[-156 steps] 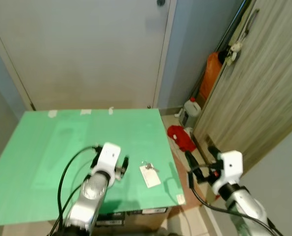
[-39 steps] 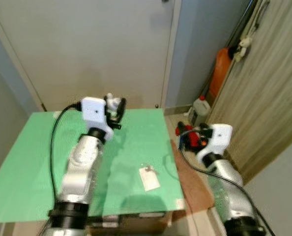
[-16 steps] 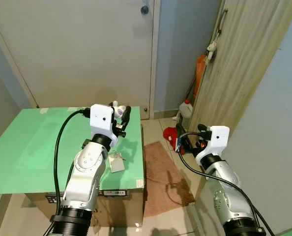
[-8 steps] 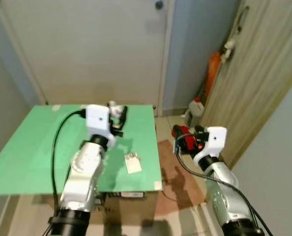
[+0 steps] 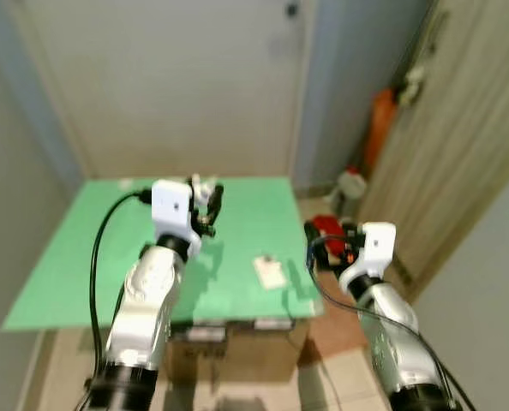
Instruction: Hang keys on a hook
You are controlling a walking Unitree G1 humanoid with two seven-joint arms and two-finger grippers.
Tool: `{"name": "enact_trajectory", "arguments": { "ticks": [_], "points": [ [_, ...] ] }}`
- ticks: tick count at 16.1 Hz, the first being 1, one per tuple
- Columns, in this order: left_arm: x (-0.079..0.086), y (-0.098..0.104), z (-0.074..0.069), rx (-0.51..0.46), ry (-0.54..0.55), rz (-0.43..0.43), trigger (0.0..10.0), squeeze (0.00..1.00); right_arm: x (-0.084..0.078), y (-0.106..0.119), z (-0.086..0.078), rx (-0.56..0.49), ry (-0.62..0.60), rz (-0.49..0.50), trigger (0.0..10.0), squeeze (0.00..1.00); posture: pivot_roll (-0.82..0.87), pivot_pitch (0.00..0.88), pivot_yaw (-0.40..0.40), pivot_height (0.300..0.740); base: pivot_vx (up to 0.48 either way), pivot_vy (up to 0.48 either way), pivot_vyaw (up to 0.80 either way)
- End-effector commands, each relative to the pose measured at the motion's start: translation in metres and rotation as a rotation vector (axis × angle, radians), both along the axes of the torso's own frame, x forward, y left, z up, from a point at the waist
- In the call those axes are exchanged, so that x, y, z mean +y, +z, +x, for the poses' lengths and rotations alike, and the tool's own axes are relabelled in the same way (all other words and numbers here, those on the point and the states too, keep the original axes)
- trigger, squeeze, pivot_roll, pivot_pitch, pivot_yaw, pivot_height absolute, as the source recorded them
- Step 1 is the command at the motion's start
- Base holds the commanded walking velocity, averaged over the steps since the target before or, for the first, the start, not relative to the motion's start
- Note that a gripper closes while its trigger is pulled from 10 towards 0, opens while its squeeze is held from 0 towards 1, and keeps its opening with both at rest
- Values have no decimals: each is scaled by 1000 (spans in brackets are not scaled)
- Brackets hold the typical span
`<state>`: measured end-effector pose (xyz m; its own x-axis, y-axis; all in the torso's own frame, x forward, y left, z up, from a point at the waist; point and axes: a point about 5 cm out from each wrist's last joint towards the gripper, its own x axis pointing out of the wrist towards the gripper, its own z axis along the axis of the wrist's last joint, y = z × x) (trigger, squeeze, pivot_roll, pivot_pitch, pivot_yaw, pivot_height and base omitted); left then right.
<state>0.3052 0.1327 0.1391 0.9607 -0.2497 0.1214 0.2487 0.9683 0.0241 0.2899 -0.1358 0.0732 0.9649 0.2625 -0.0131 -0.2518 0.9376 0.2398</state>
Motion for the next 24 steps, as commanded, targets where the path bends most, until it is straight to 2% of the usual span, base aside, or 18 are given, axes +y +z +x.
{"name": "enact_trajectory", "arguments": {
  "ticks": [1,4,6,8,12,15,24],
  "points": [
    [-3,3,0,-7,-6,-2,0,0,-5,3,1,-4,-19,1,10000,0,-66,0,21,717,0,0,0],
    [-5,5,-1,-11,-19,-32,0,0,-7,2,0,2,-23,1,10000,0,-69,0,20,717,0,0,0],
    [-4,7,-1,-8,-16,-91,0,0,-8,1,-1,8,-26,2,10000,0,-69,0,19,717,0,0,0],
    [-6,10,-1,-15,-21,-96,235,0,-9,0,-1,14,-32,6,10000,0,-69,0,18,717,0,0,0],
    [-8,15,-2,-15,-30,-130,0,0,-10,-2,0,25,-37,13,10000,0,-67,0,17,717,-67,0,0],
    [-7,17,-2,-23,-23,-117,0,0,-11,-3,0,30,-40,15,10000,0,-67,0,15,717,-288,0,0],
    [-6,15,-3,-21,-22,-85,0,0,-11,-4,1,39,-39,9,10000,0,-66,0,8,717,0,0,0]
  ]
}}
